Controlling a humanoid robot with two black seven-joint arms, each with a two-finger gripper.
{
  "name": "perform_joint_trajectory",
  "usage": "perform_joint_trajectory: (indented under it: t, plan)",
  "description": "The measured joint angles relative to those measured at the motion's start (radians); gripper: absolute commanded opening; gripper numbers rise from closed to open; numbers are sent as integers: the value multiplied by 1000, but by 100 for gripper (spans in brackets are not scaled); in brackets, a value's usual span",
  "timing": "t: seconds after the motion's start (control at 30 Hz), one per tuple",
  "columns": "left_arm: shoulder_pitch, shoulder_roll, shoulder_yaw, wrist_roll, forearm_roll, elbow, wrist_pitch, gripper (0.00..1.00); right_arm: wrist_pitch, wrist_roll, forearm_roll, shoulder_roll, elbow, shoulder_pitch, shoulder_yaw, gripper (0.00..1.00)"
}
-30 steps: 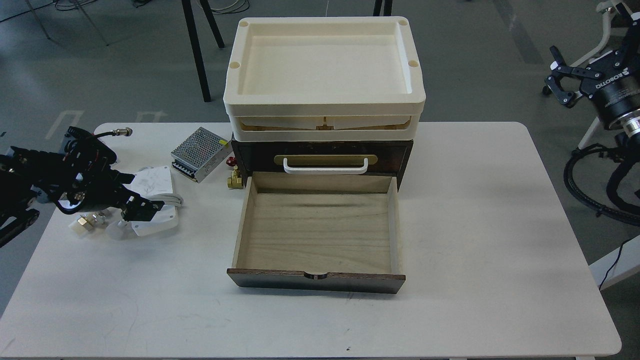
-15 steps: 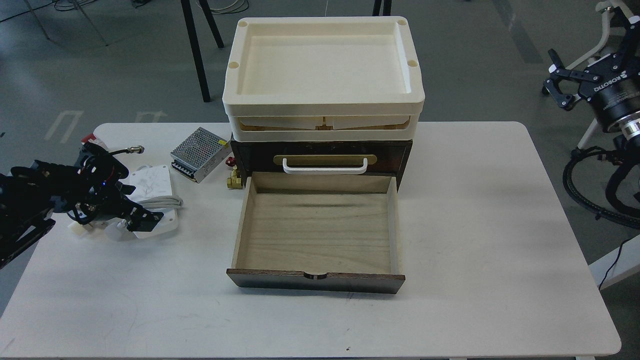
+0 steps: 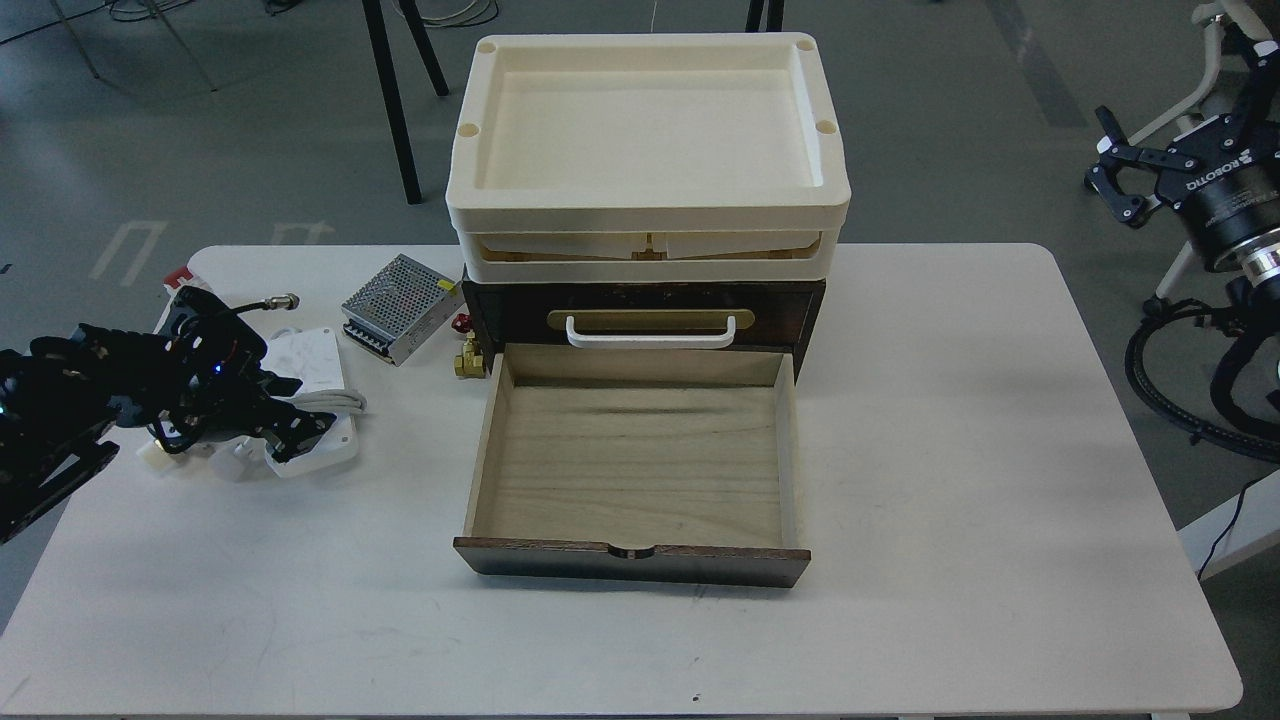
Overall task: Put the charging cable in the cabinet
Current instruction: 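Close the left gripper on the white adapter and lift it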
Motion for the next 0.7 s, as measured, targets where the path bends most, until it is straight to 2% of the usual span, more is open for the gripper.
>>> perform_joint_trajectory:
  t: [0.13, 0.2, 0.23, 0.3, 0.57, 0.7]
  plan:
    - [0, 0, 25, 0, 0, 0, 25, 34, 0, 1, 0, -1, 0, -6, 4, 100]
    - [0, 0, 28, 0, 0, 0, 33, 27, 0, 1, 0, -1, 0, -7, 6, 100]
    - [0, 0, 28, 0, 0, 0, 35, 20, 0, 1, 0, -1, 0, -8, 6, 100]
    - [0, 0, 26, 0, -2, 1, 39, 0, 0, 1, 0, -1, 0, -10, 7, 100]
    - [-10, 1, 23, 0, -45, -4, 78, 0, 0, 1, 0, -1, 0, -14, 13, 100]
    - [-41, 36, 23, 0, -55, -75, 83, 0, 0, 1, 0, -1, 0, -18, 22, 100]
